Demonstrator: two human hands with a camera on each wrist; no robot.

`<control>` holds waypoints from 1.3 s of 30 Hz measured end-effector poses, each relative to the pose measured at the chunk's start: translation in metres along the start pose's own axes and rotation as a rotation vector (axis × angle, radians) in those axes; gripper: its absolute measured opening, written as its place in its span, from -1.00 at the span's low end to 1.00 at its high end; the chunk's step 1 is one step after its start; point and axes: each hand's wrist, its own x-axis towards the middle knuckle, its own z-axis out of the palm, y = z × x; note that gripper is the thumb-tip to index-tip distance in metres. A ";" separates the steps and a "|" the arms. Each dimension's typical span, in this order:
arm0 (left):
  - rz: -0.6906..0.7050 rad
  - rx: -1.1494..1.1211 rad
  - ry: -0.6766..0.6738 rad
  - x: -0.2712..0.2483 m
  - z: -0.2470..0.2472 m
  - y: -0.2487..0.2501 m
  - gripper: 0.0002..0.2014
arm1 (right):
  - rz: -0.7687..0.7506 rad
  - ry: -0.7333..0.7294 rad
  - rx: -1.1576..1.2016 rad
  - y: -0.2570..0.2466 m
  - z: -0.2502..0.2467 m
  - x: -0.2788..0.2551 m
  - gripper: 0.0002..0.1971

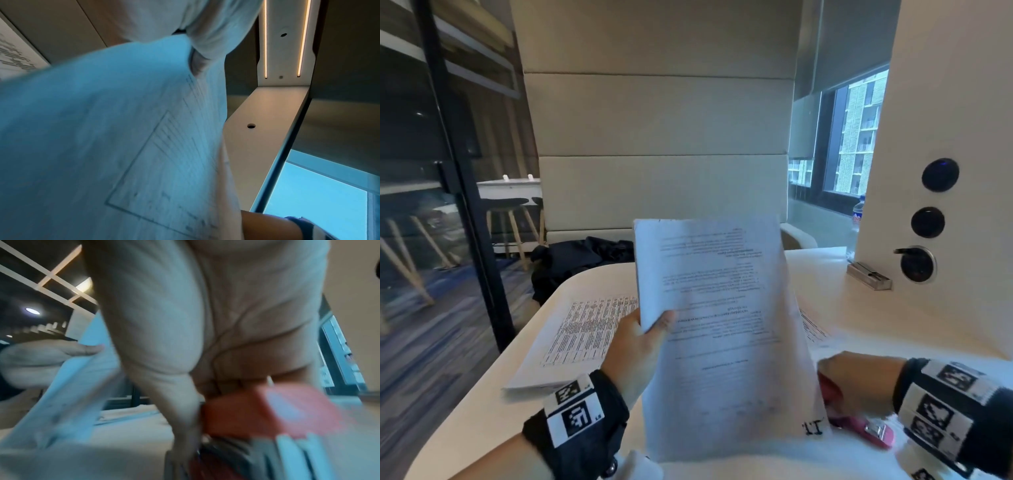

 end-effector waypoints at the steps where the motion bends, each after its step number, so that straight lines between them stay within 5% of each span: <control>1: 0.010 -0.001 -0.008 -0.001 0.000 0.001 -0.80 | 0.015 0.003 0.026 0.004 0.001 0.000 -0.71; 4: 0.042 -0.009 -0.008 -0.003 -0.001 0.001 -0.79 | 0.030 0.008 0.205 0.018 -0.002 -0.003 -0.79; 7: 0.033 -0.010 0.008 -0.003 -0.003 -0.001 -0.80 | 0.031 0.123 0.654 0.027 -0.004 -0.002 -0.85; 10: 0.038 -0.006 0.002 -0.003 -0.002 0.001 -0.81 | 0.032 0.532 1.270 0.033 -0.011 0.006 -0.77; 13: 0.023 -0.015 -0.019 -0.002 0.003 0.002 -0.84 | 0.045 1.034 1.466 0.031 -0.040 0.003 -0.76; 16: -0.017 -0.073 -0.047 -0.004 0.012 0.004 -0.83 | -0.279 1.374 1.611 0.009 -0.082 -0.012 -0.92; 19: -0.032 -0.123 -0.101 -0.008 0.024 0.010 -0.80 | -0.547 1.531 1.448 -0.016 -0.111 -0.011 -0.78; 22: -0.021 -0.109 -0.172 -0.013 0.034 0.015 -0.80 | -0.614 1.516 1.432 -0.036 -0.125 -0.001 -0.68; 27: 0.006 -0.008 -0.271 -0.017 0.045 0.022 -0.79 | -0.599 1.342 1.581 -0.074 -0.126 0.006 -0.83; 34: -0.026 0.053 -0.329 -0.020 0.055 0.019 -0.78 | -0.439 1.509 1.402 -0.097 -0.127 0.016 -0.60; 39: -0.053 0.051 -0.325 -0.018 0.054 0.017 -0.79 | -0.471 1.339 1.489 -0.092 -0.129 0.019 -0.60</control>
